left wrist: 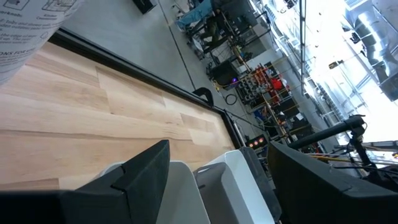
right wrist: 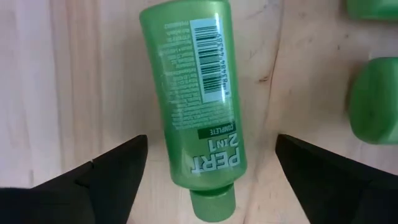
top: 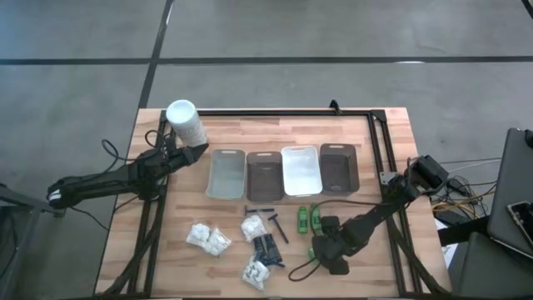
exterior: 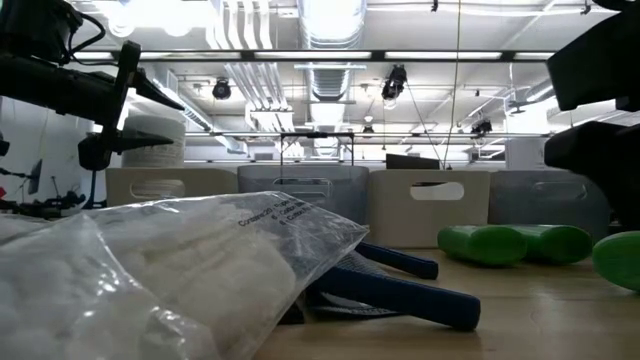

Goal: Pick & Place Travel size toiletries
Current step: Put the green shampoo bottle into the right black bin

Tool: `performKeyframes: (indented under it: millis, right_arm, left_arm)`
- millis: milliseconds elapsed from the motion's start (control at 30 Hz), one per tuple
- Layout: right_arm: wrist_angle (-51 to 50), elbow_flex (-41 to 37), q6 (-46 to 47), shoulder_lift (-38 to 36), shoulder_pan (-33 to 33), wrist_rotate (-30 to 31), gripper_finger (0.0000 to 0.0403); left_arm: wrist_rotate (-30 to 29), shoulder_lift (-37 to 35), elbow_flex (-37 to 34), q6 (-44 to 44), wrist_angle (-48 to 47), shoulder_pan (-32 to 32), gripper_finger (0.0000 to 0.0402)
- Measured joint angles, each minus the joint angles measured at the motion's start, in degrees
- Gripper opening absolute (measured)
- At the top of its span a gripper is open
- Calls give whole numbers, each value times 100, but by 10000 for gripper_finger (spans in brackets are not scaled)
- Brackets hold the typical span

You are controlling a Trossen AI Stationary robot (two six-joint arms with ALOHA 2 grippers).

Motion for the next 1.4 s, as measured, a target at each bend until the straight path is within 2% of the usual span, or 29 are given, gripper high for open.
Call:
performKeyframes:
  millis: [367,600,900,1233,1400]
  right_arm:
    - [63,-9,3,4,63,135,218]
    - [-43,108,7,26,63,78,163]
    - [-354,254,143,36,100,28,157]
    - [-906,256,1368,-74,132,109,153]
    - [-1140,256,2373,-330,221,568,151]
  left_arm:
    - [0,0,0,6,0,1,273]
    - [0,0,0,1,-1,1,273]
    - [0,0,0,-3,-2,0,273]
    - [2,0,0,-7,0,1,273]
    - [0,0,0,-11,-2,1,273]
